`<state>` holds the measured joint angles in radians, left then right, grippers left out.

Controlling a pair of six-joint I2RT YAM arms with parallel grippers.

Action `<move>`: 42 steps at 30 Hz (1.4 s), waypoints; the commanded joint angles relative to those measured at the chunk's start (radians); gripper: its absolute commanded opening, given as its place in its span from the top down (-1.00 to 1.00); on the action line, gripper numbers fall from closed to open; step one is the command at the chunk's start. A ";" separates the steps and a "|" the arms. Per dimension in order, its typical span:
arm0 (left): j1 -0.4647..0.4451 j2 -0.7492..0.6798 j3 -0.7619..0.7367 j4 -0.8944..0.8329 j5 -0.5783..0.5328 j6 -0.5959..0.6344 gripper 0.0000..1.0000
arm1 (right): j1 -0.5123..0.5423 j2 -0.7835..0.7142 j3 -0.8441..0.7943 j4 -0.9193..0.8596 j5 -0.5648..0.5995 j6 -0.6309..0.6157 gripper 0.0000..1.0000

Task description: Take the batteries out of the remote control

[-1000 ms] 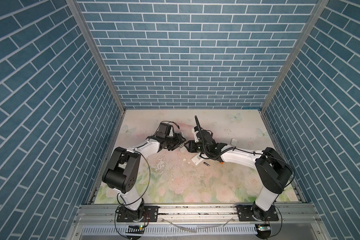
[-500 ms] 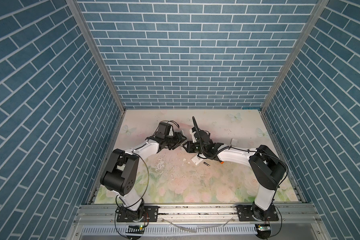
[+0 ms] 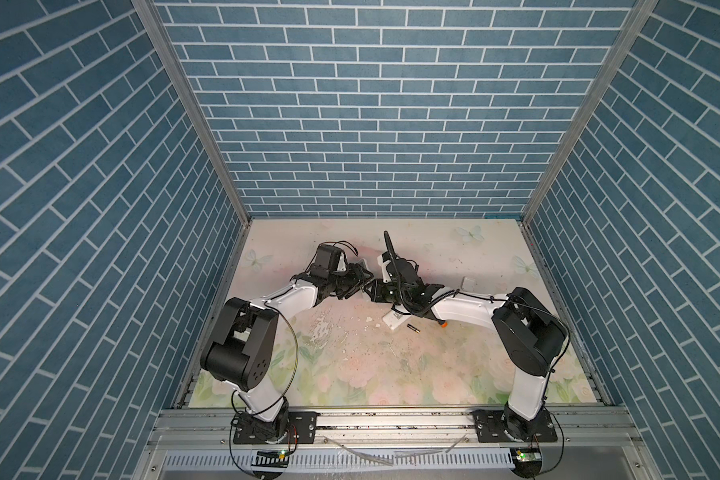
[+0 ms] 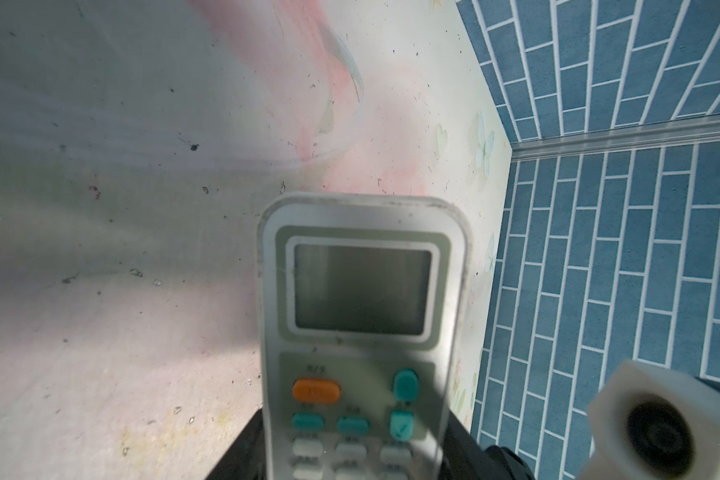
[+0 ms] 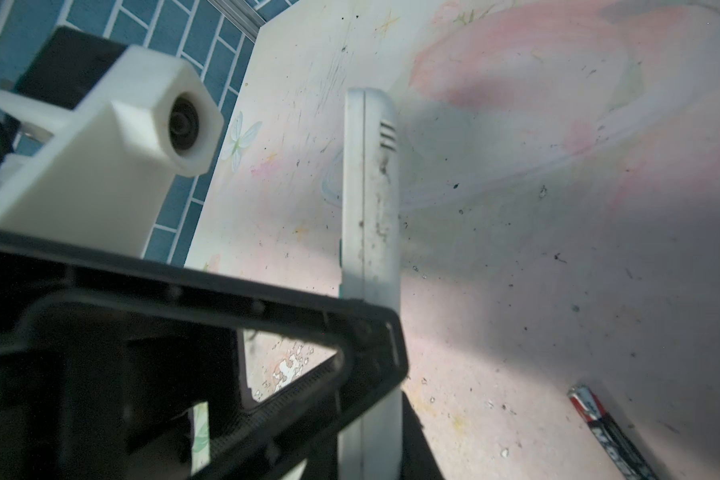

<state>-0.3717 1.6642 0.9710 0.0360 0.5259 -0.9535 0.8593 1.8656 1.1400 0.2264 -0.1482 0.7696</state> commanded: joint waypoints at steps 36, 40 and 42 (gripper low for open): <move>0.136 -0.049 0.328 -0.585 0.174 0.070 -0.54 | 0.059 -0.195 0.081 -0.491 0.246 -0.763 1.00; 0.134 -0.049 0.292 -0.592 0.195 0.019 -0.48 | 0.084 -0.212 0.077 -0.477 0.322 -0.822 1.00; 0.134 -0.049 0.267 -0.595 0.202 -0.007 -0.44 | 0.101 -0.217 0.083 -0.473 0.365 -0.855 1.00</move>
<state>-0.2424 1.6032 1.2709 -0.5125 0.7044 -0.9134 0.9375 1.6878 1.1912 -0.2550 0.1257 0.0330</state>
